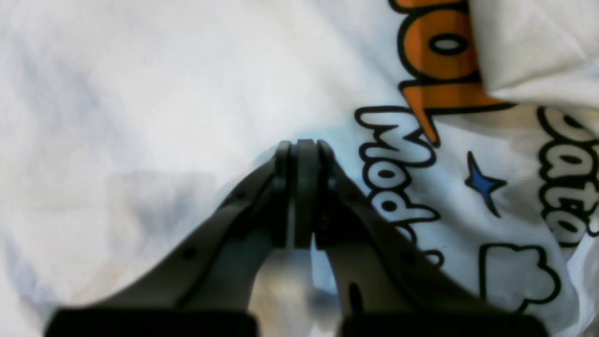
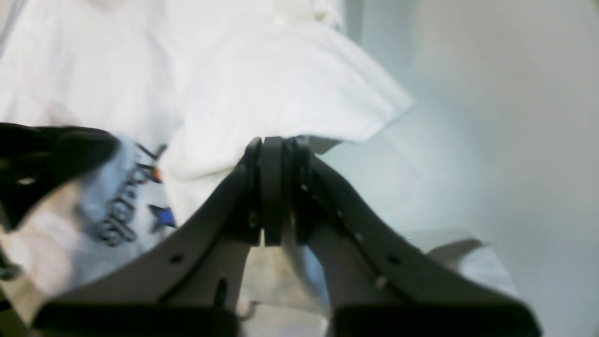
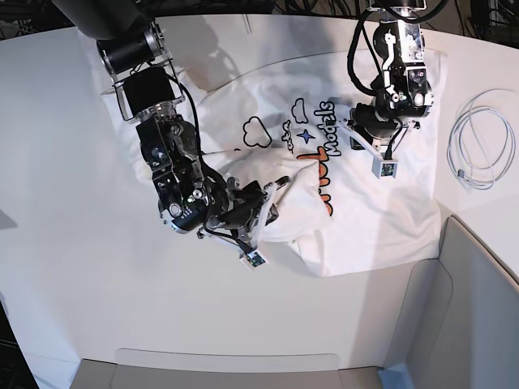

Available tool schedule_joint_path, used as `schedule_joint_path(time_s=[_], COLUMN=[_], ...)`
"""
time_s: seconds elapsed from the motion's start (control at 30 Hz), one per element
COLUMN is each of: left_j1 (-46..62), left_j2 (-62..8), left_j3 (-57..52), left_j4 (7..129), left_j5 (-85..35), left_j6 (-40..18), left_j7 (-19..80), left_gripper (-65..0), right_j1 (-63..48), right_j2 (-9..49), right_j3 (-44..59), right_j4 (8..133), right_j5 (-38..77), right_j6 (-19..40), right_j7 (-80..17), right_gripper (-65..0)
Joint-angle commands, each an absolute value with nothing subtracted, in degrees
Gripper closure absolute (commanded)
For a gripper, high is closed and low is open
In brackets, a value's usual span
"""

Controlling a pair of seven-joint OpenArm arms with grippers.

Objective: Layout the t-shirt on the table in an organized manner, then fold the t-shirt properly
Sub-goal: 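Pull the shirt fabric with the right gripper away from the left gripper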

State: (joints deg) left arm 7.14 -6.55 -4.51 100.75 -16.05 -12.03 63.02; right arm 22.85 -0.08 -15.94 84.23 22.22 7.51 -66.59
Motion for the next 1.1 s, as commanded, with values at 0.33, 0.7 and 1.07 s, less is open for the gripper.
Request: schedule_joint_path(time_s=[0.33, 0.7, 1.07], left_j1=[8.4, 11.65, 12.97], left_j2=[-6.73, -6.73, -6.81], left_j3=[-4.44, -4.26, -4.53], left_j4=[101.85, 101.93, 102.11], left_j5=[-16.22, -16.22, -16.22], left_j6=[-12.18, -12.18, -12.18], left_j7=[63.6, 63.69, 63.69], left_gripper=[-3.4, -3.4, -3.4], right_j1=[26.77, 32.13, 36.44], right_j2=[1.27, 1.45, 1.45], right_j3=[-15.69, -15.69, -15.69], right_j4=[83.65, 72.04, 60.0], right_j5=[9.36, -1.54, -14.46], right_j6=[8.22, 8.22, 8.22], right_j7=[-64.75, -56.31, -44.53], right_gripper=[0.0, 0.0, 0.0])
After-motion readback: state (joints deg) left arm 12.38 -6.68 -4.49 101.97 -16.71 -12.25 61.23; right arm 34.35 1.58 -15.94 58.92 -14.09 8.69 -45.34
